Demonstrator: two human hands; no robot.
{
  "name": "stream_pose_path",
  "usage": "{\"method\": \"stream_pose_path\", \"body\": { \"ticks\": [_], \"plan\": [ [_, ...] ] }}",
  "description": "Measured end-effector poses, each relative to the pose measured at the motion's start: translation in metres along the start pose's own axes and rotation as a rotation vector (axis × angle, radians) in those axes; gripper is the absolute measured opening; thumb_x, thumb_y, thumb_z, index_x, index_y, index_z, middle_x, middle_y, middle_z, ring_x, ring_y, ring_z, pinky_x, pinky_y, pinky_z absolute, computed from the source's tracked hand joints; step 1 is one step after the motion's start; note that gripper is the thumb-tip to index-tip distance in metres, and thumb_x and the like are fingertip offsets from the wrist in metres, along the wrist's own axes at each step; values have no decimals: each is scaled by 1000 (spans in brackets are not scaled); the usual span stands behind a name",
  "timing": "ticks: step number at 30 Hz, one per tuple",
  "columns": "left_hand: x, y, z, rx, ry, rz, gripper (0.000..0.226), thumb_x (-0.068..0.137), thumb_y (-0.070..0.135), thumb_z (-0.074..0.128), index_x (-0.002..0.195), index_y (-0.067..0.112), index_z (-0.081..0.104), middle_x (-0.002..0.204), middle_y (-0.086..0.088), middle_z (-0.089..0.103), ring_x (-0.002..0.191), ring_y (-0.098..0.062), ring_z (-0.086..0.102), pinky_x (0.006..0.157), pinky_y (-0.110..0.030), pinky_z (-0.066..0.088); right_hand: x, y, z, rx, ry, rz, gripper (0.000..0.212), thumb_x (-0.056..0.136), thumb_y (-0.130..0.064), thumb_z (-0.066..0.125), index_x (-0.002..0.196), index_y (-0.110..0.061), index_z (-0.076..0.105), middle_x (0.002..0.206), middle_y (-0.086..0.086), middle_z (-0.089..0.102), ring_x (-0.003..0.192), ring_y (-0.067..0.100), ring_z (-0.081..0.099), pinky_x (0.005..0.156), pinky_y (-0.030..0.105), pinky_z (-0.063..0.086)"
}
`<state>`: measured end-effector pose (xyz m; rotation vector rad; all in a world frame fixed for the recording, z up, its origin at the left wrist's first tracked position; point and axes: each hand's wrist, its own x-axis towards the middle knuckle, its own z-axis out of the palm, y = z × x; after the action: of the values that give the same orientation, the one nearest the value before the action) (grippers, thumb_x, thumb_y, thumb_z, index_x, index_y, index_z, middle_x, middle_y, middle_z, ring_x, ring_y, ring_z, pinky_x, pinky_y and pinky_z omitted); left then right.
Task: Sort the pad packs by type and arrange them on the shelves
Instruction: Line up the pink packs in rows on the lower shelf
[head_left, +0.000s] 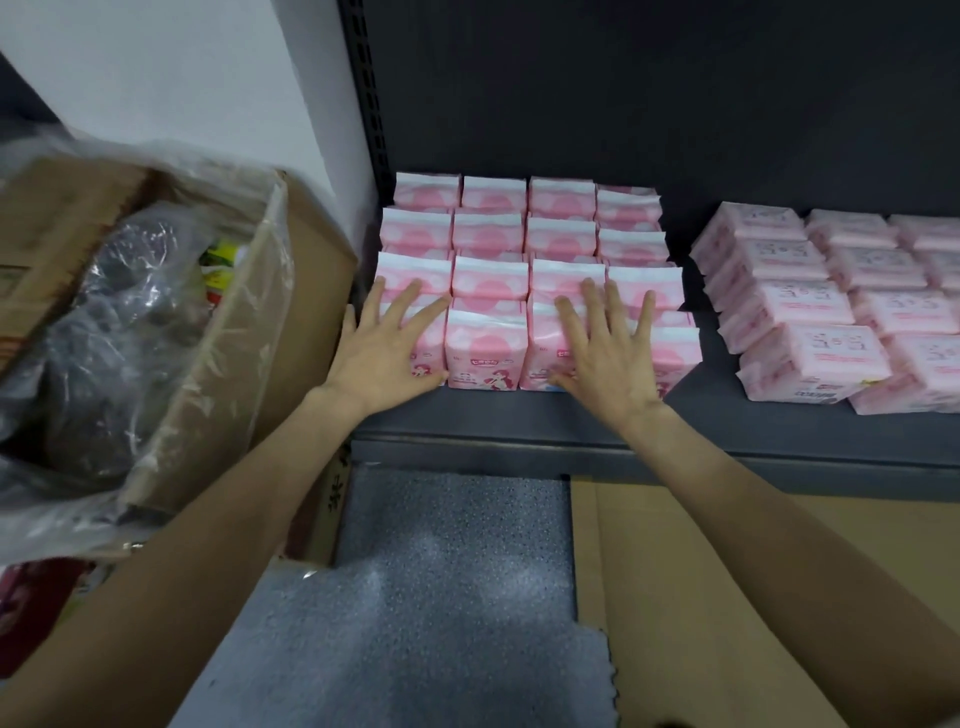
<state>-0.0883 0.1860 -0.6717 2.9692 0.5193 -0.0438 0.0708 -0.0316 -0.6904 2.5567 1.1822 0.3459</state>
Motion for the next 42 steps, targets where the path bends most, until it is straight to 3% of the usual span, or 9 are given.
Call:
{"method": "stream_pose_path", "body": {
  "ticks": [5, 11, 14, 18, 21, 25, 30, 34, 42],
  "plan": [
    [-8, 26, -9, -39, 288, 60, 73, 80, 64, 39, 145, 31, 35, 152, -5, 35, 144, -32, 15, 115, -57, 8, -14, 3, -11, 57, 88, -60, 104, 76, -73, 50, 152, -12, 12, 157, 17, 16, 145, 36, 13, 109, 67, 5],
    [4, 95, -22, -258, 716, 498, 34, 87, 38, 55, 110, 17, 69, 100, 4, 71, 98, -21, 61, 88, -32, 40, -43, 36, -29, 57, 395, -203, 61, 87, -37, 51, 141, -12, 39, 130, 14, 57, 123, 35, 51, 104, 52, 39],
    [9, 134, -29, -401, 666, 576, 27, 87, 34, 54, 103, 18, 70, 79, 13, 69, 71, -14, 59, 69, -26, 42, -72, 75, -36, 12, 426, -193, 41, 87, -22, 49, 126, -9, 55, 94, 9, 68, 90, 30, 64, 79, 42, 51],
    [23, 184, -30, -488, 311, 521, 26, 87, 33, 54, 110, 29, 64, 78, 24, 57, 77, -6, 52, 70, -31, 50, -112, 131, -23, 159, 270, 127, 23, 84, -20, 45, 85, -9, 65, 59, 6, 61, 52, 28, 59, 47, 26, 38],
    [34, 227, -23, -689, 132, 479, 49, 86, 32, 64, 133, 31, 48, 113, 17, 57, 101, -5, 53, 89, -29, 48, -130, 166, 2, 313, 168, 347, 14, 83, -11, 59, 93, -9, 68, 80, 10, 69, 73, 33, 65, 53, 32, 45],
    [55, 286, 5, -795, 68, 434, 91, 79, 40, 74, 150, 29, 18, 152, 3, 27, 136, -10, 30, 106, -25, 30, -143, 221, 45, 367, 174, 327, 47, 77, -11, 71, 122, -8, 59, 121, 15, 60, 112, 40, 53, 85, 51, 51],
    [111, 347, 42, -666, -25, 293, 125, 62, 50, 84, 152, 32, -2, 159, 0, -4, 146, -22, 3, 115, -43, 19, -145, 299, 95, 329, 73, 182, 97, 62, -29, 87, 143, -11, 36, 148, 24, 31, 136, 50, 23, 105, 66, 26],
    [146, 379, 58, -474, -99, 180, 135, 54, 61, 83, 150, 37, -9, 157, 2, -19, 146, -27, 1, 113, -53, 27, -138, 362, 119, 273, -129, 92, 120, 63, -49, 82, 152, -28, 5, 157, 21, -1, 144, 43, -6, 113, 53, -6],
    [155, 393, 57, -433, -128, 90, 121, 65, 46, 83, 152, 32, -1, 154, 9, -29, 142, -16, 22, 106, -23, 28, -92, 397, 144, 384, -253, -49, 124, 66, -69, 68, 149, -32, -15, 153, 28, -16, 142, 38, -20, 116, 44, -14]
  ]
}}
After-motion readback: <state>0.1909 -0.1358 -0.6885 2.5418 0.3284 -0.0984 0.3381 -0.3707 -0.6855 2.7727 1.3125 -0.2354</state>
